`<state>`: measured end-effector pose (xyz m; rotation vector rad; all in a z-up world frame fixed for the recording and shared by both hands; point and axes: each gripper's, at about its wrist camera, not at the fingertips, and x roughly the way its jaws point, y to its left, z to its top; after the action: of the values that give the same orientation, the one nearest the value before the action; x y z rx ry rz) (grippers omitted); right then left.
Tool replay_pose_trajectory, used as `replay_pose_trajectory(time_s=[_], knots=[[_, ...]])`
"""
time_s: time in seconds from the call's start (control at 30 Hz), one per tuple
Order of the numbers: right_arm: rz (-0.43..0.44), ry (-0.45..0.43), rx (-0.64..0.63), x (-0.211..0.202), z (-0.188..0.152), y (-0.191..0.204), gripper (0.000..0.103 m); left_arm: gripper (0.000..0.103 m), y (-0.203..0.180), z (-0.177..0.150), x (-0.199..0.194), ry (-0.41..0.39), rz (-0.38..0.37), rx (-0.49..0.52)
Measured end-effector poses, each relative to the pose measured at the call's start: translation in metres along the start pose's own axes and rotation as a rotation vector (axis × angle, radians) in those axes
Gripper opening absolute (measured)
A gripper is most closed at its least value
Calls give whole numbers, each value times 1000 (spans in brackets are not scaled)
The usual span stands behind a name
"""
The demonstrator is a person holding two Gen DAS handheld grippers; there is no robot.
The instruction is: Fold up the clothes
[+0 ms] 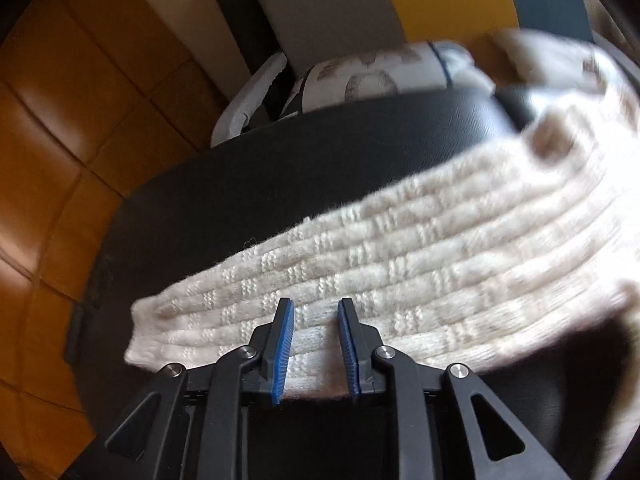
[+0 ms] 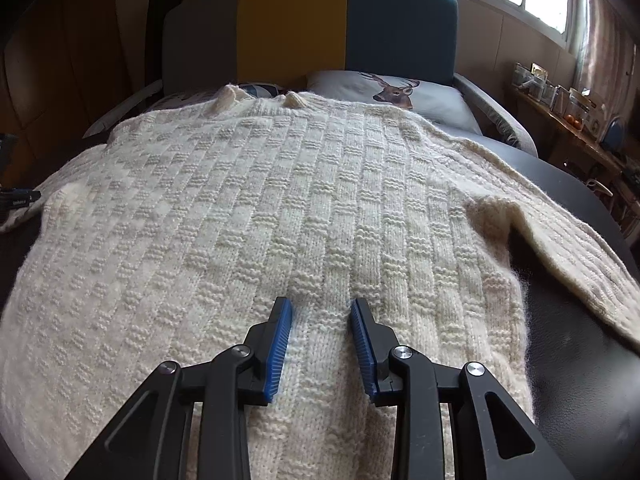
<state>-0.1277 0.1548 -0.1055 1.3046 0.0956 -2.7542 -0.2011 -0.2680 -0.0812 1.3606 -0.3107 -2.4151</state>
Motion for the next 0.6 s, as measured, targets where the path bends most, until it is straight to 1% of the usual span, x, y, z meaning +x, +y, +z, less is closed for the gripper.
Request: replay_pose_trajectory(time_s=[0.1, 0.17, 0.23, 0.33, 0.43, 0.5, 0.53, 0.6], knots=[[5, -3, 4, 0, -2, 1, 32, 22, 0, 3, -35, -85, -56, -94], [10, -5, 8, 0, -2, 1, 33, 22, -13, 4, -62, -151, -119, -119], [13, -5, 9, 0, -2, 1, 33, 22, -38, 3, -88, -196, -213, -108], [15, 14, 0, 0, 0, 2, 33, 22, -92, -7, -116, -195, -341, -37], [43, 62, -32, -1, 12, 1, 34, 22, -147, -21, -125, -163, -423, 16], [65, 32, -16, -6, 28, -5, 35, 22, -176, -29, -123, -137, -445, 40], [69, 16, -8, -7, 38, -8, 36, 22, -188, -32, -121, -135, -440, 56], [71, 6, -14, 0, 61, -7, 36, 23, -204, -38, -114, -157, -390, 100]])
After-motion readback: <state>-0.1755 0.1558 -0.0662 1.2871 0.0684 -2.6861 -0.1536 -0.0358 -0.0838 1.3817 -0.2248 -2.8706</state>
